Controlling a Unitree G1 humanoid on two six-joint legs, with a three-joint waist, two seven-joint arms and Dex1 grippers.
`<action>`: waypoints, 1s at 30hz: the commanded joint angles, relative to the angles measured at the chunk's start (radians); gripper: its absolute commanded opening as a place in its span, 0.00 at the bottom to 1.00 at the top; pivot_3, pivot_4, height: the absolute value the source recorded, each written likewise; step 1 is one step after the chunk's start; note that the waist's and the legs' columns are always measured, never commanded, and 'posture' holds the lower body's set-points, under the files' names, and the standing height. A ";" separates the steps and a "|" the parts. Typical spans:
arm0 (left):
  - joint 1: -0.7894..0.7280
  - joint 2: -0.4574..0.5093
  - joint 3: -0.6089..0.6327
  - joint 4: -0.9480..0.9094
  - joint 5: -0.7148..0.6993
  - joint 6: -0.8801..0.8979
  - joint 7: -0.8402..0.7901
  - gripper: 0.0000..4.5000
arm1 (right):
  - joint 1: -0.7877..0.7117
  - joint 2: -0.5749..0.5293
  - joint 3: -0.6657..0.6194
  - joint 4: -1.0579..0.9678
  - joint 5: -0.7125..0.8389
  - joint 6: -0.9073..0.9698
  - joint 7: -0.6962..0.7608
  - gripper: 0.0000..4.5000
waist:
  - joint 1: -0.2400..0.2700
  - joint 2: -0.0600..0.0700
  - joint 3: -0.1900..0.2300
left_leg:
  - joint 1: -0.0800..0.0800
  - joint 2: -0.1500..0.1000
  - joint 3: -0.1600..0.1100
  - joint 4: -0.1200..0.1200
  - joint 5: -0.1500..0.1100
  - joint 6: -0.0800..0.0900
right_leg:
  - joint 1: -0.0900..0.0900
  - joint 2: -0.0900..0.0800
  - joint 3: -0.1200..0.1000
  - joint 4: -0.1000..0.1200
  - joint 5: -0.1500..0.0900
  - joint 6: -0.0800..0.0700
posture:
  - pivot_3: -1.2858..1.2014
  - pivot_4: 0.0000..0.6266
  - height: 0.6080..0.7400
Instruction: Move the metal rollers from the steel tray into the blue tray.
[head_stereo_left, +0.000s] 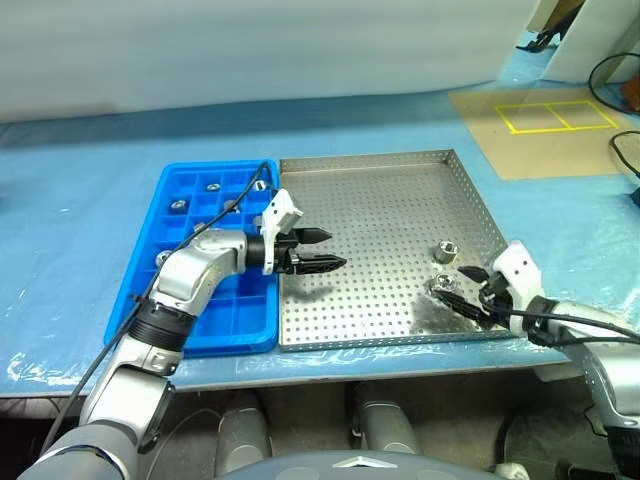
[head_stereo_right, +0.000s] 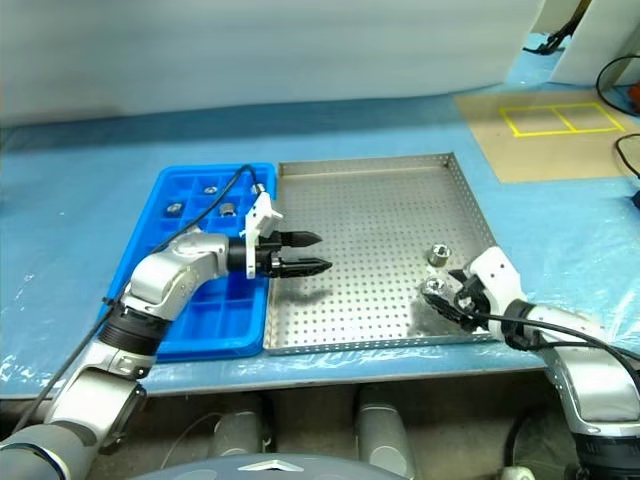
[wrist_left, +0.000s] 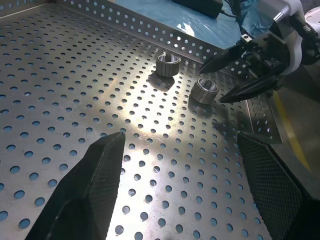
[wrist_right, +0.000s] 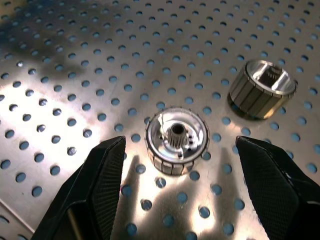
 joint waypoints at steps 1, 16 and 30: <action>-0.012 0.001 0.009 -0.016 0.007 -0.016 -0.020 0.84 | 0.013 0.010 -0.022 0.038 0.005 -0.053 -0.008 0.81 | 0.001 0.000 0.000 | 0.000 0.000 0.000 0.000 0.000 0.000 | 0.000 0.000 0.000 0.000 0.000 0.000 | 0.37 0.24 1.00; 0.054 0.035 0.047 -0.093 0.003 0.013 0.017 0.84 | 0.037 0.010 0.014 0.075 0.021 -0.142 0.032 0.73 | 0.010 0.000 0.000 | 0.000 -0.001 0.000 0.000 -0.002 0.003 | 0.004 -0.003 -0.003 -0.002 0.001 -0.003 | 0.40 0.24 1.00; 0.092 0.057 0.064 -0.137 -0.005 0.027 0.032 0.84 | 0.116 -0.021 -0.052 0.021 0.054 -0.176 0.062 0.36 | 0.033 0.000 0.000 | 0.000 -0.001 0.000 0.000 -0.003 0.004 | 0.005 -0.004 -0.003 -0.003 -0.001 -0.001 | 0.42 0.24 1.00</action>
